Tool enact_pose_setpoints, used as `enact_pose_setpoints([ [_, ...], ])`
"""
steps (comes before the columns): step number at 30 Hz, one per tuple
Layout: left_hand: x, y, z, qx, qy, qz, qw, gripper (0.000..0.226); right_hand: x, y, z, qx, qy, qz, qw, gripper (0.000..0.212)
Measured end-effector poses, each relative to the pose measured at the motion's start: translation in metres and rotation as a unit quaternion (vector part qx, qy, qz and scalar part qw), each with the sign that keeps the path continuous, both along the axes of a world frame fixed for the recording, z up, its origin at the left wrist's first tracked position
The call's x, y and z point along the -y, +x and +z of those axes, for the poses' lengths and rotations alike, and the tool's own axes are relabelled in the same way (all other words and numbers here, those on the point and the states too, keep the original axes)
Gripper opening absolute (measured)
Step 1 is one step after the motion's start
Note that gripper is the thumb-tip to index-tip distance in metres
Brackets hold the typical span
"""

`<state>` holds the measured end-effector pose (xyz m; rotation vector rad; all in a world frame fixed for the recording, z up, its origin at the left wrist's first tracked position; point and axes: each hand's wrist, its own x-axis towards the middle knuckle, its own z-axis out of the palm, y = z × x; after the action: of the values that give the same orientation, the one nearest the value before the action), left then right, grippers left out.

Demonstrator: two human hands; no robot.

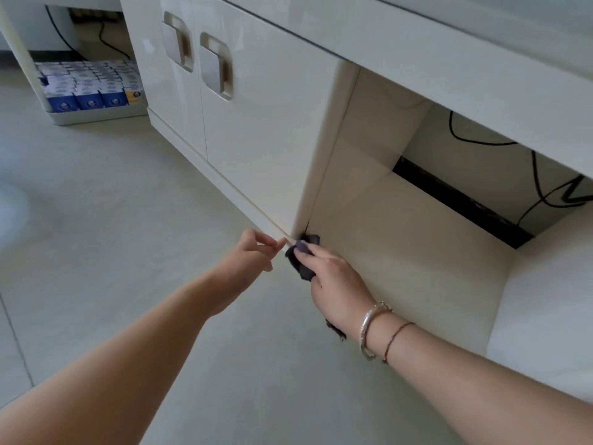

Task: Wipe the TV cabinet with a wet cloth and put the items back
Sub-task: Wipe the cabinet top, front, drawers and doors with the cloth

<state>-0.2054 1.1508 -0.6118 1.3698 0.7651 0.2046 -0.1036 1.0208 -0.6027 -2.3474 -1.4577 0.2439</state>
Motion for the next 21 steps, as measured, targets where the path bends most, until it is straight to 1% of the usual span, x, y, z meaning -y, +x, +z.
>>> enact_pose_setpoints([
  [2,-0.001,-0.002,-0.004,-0.01,0.006,0.005,1.0,0.02,0.02,-0.003,0.004,-0.046,0.024,0.001,0.999,0.062],
  [3,0.0,-0.003,-0.005,-0.012,0.003,0.002,1.0,0.023,0.034,-0.003,0.005,-0.05,0.043,-0.02,0.998,0.063],
  [5,0.005,-0.002,-0.006,-0.011,-0.003,-0.003,1.0,0.027,0.063,0.004,0.007,-0.038,0.092,-0.104,0.99,0.065],
  [6,0.009,-0.001,-0.005,-0.009,-0.002,-0.003,1.0,0.023,0.078,0.01,0.008,-0.031,0.106,-0.161,0.981,0.066],
  [7,0.013,0.0,-0.003,-0.007,-0.001,-0.004,1.0,0.021,0.091,0.017,0.007,-0.019,0.108,-0.223,0.969,0.067],
  [9,0.021,0.004,-0.001,-0.006,-0.002,-0.004,1.0,0.026,0.113,0.027,0.005,0.032,0.074,-0.331,0.94,0.069],
  [11,0.023,0.007,-0.002,-0.003,-0.005,0.006,1.0,0.026,0.127,0.03,-0.004,0.058,0.029,-0.396,0.916,0.066],
  [13,0.022,0.008,-0.003,0.002,-0.011,0.015,1.0,0.026,0.134,0.025,-0.014,0.048,0.015,-0.419,0.907,0.057],
  [15,0.022,0.009,-0.005,0.008,-0.016,0.019,1.0,0.026,0.134,0.017,-0.023,0.047,0.01,-0.431,0.901,0.055],
  [17,0.023,0.009,-0.006,0.011,-0.02,0.02,1.0,0.025,0.121,0.011,-0.027,0.067,0.006,-0.431,0.9,0.054],
  [19,0.024,0.009,-0.008,0.021,-0.029,0.022,0.999,0.025,0.089,0.003,-0.03,0.081,0.016,-0.399,0.913,0.054],
  [21,0.023,0.01,-0.009,0.026,-0.037,0.02,0.999,0.026,0.039,-0.006,-0.033,0.077,0.036,-0.355,0.931,0.056],
])
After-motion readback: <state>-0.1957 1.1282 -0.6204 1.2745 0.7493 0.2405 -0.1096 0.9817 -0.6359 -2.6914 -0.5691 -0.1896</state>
